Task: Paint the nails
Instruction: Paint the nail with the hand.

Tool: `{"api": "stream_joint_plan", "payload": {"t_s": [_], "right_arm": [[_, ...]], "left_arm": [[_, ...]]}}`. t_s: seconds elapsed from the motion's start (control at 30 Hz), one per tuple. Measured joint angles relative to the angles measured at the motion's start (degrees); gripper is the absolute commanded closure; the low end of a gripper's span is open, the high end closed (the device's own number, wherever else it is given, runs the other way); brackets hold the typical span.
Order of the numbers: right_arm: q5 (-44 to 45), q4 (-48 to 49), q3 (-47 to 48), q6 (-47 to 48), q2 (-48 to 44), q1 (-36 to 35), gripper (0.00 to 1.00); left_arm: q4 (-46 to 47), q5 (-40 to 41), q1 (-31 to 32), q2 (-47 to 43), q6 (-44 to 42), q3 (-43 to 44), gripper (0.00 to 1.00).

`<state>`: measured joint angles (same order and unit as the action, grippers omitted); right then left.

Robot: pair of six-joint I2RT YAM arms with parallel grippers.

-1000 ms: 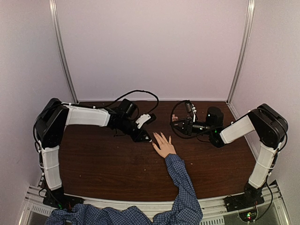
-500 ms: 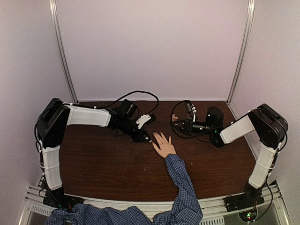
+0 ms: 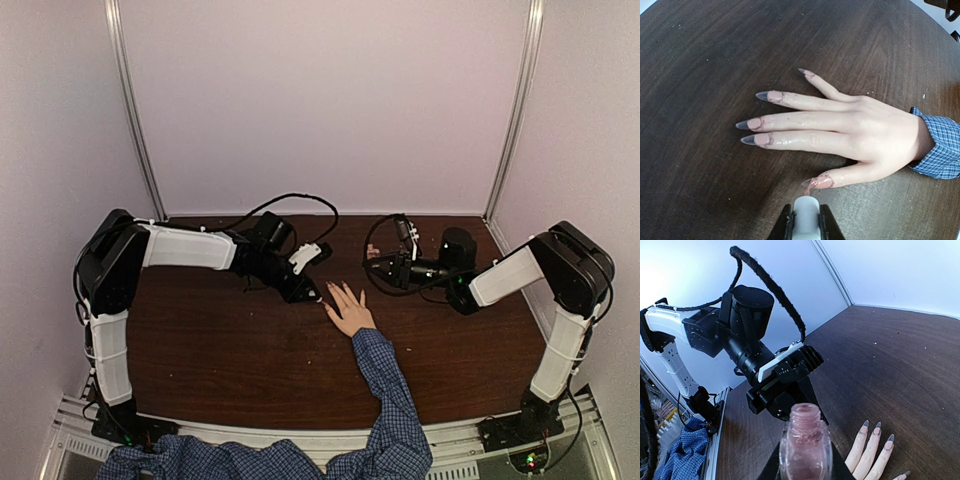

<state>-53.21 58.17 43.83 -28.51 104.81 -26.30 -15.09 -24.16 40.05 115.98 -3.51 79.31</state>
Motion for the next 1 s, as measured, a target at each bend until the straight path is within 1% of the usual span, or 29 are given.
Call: {"api": "stream_joint_plan", "payload": {"t_s": [0.73,1.0], "right_arm": [[0.0,0.0,0.0,0.0,0.0,0.0,1.00],[-0.2,0.0,0.0,0.0,0.0,0.0,1.00]], "left_arm": [[-1.7,1.2,-1.1,0.4,0.0,2.0,1.00],[-1.3,-1.2,-0.7,-2.5,-1.7,0.1,1.00]]}}
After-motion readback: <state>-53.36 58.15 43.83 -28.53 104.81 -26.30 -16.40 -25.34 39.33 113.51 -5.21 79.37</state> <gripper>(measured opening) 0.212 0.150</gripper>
